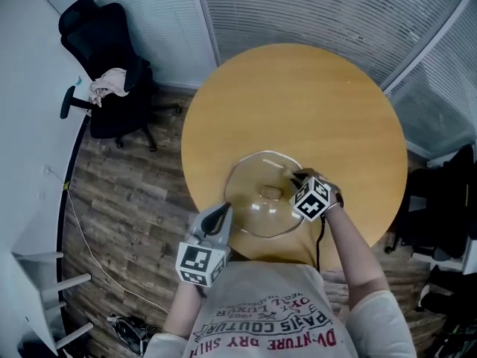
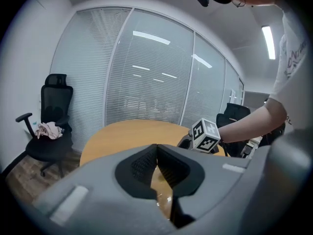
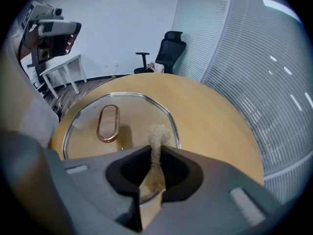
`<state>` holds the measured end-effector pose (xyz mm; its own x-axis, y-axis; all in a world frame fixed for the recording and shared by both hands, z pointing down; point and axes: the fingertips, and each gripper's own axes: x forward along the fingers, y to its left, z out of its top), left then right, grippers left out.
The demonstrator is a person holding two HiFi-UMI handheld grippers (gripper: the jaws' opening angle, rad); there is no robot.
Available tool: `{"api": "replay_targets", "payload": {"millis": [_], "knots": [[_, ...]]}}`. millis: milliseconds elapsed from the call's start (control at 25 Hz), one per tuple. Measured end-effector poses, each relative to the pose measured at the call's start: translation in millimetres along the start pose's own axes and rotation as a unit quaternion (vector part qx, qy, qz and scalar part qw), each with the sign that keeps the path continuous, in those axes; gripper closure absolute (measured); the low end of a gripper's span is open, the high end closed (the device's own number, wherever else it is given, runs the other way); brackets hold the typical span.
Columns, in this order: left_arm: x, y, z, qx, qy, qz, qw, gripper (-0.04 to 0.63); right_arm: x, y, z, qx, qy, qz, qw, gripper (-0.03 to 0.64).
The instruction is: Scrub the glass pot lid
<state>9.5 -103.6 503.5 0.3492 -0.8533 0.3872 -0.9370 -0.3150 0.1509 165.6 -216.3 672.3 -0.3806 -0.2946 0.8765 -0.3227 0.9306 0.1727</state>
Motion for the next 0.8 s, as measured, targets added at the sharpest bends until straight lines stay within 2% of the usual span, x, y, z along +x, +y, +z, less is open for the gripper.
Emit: {"api": "replay_targets", "payload": {"millis": [160, 400, 600, 800], "knots": [[-4.5, -0.2, 6.3, 0.011, -0.018, 0.03, 0.9993, 0.588, 20.1, -12.4, 15.3, -0.074, -0.009, 0.003, 0.997, 0.558], [-21.7, 6.7, 6.2, 0.004, -0.026, 0.064, 0.9976, 0.588, 45.1, -14.3, 24.0, -0.126, 0.004, 0.019, 0.992, 0.558], [-27.5, 9.9, 0.4, -0.005, -0.018, 0.072, 0.9972, 0.588, 46.5, -7.6, 22.8, -0.147, 0.001, 0.027, 0.989, 0.558], [-21.0, 6.3, 1.7, -0.001, -0.014, 0.058, 0.9982, 0.588, 40.7, -3.7, 13.4, -0.146, 0.008, 0.025, 0.989, 0.558]]}}
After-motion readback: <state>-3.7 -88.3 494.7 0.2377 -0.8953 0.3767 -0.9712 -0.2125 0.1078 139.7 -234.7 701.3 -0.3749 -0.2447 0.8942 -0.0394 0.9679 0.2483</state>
